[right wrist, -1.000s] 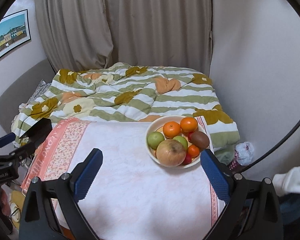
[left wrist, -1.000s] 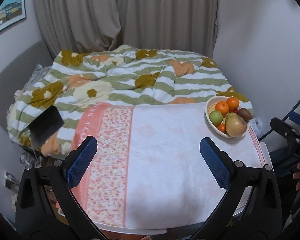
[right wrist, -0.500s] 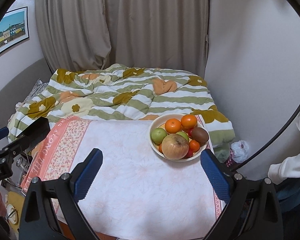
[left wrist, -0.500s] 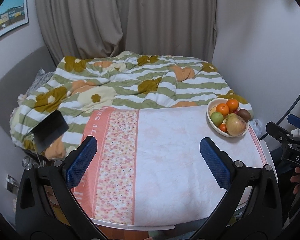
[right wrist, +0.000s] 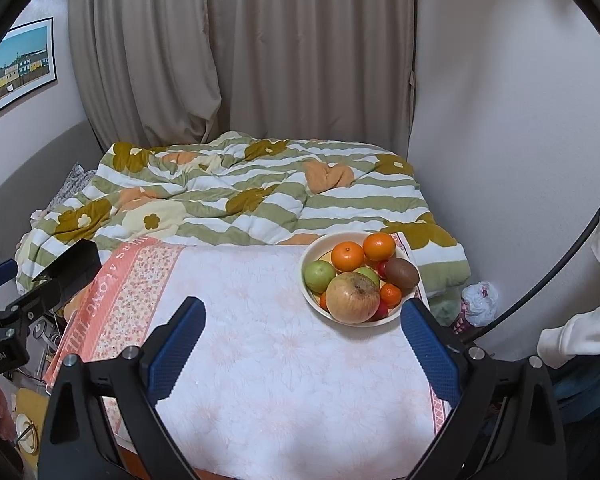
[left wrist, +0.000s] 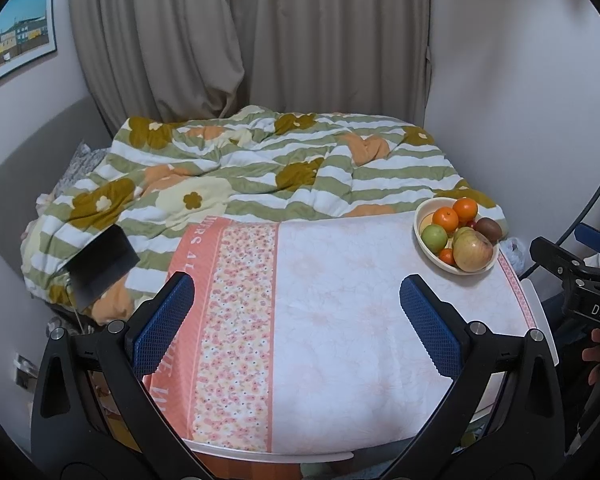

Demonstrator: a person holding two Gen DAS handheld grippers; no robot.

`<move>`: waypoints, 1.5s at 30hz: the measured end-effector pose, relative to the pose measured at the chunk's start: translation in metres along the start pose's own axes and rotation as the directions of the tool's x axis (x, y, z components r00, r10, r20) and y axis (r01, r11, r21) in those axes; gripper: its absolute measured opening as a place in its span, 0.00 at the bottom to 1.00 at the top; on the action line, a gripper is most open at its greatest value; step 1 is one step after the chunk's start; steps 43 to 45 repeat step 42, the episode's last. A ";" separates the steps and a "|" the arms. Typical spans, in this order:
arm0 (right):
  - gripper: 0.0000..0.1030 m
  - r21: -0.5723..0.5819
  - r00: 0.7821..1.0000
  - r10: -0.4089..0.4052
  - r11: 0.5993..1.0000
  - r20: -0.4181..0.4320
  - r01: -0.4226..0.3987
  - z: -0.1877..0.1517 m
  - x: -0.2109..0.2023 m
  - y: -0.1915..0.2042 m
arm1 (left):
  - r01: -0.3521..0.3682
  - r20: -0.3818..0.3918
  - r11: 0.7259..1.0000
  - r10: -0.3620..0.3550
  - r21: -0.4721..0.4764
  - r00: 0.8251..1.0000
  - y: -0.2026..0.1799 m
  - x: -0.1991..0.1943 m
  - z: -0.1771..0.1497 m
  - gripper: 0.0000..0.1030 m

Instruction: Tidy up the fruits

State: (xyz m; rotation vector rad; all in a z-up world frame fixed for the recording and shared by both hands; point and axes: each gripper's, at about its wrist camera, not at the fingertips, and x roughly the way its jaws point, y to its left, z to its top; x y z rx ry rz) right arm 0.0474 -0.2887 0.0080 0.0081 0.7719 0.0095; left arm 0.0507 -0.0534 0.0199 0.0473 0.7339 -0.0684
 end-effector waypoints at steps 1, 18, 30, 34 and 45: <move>0.94 0.000 1.000 -0.001 1.000 0.000 0.001 0.000 0.000 0.000 | 0.000 0.000 1.000 0.000 0.000 1.000 0.000 0.000 0.000 1.00; 0.94 0.003 1.000 -0.001 1.000 0.003 0.000 0.002 -0.001 -0.002 | 0.009 0.002 1.000 -0.009 0.014 1.000 -0.010 0.002 0.006 1.00; 0.94 0.003 1.000 0.004 1.000 0.004 -0.004 0.003 -0.001 -0.005 | 0.027 0.006 1.000 -0.027 0.015 1.000 -0.016 0.001 0.002 1.00; 0.94 0.005 1.000 0.004 1.000 0.005 -0.004 0.002 -0.001 -0.005 | 0.006 0.009 1.000 -0.007 0.011 1.000 -0.016 0.000 0.000 1.00; 0.94 0.006 1.000 0.002 1.000 0.001 -0.002 0.001 -0.001 -0.005 | -0.008 0.010 1.000 0.008 0.006 1.000 -0.018 0.003 0.000 1.00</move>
